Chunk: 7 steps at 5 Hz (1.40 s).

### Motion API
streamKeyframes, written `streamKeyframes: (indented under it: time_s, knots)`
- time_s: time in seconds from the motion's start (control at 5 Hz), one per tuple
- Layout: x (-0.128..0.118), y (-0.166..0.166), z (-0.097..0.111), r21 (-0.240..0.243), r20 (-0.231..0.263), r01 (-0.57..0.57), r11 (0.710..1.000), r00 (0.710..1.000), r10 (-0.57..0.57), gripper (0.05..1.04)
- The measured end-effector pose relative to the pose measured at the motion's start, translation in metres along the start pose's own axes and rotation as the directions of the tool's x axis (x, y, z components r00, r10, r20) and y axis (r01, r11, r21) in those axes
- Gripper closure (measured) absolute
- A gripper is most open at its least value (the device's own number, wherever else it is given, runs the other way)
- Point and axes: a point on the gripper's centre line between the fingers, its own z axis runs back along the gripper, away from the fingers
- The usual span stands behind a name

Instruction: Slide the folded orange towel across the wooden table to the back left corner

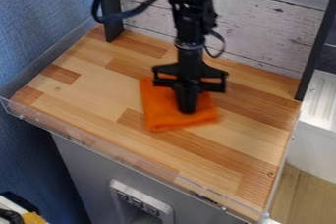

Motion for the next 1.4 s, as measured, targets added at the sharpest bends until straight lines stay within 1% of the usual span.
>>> streamKeyframes:
  time_s: [0.4, 0.8, 1.0, 1.2, 1.4]
  knots:
    - [0.035, 0.034, 0.008, -0.004, 0.024, 0.132, 0.991, 0.991, -0.132, 1.024]
    - [0.061, 0.059, 0.011, 0.015, 0.055, 0.230, 0.973, 0.971, -0.231, 1.024]
    - [0.069, 0.075, 0.009, 0.026, 0.049, 0.259, 0.965, 0.964, -0.260, 1.024]
    - [0.071, 0.083, 0.010, 0.037, 0.043, 0.287, 0.957, 0.956, -0.289, 1.001]
    - [0.075, 0.090, 0.020, 0.041, 0.035, 0.299, 0.953, 0.953, -0.300, 0.852]
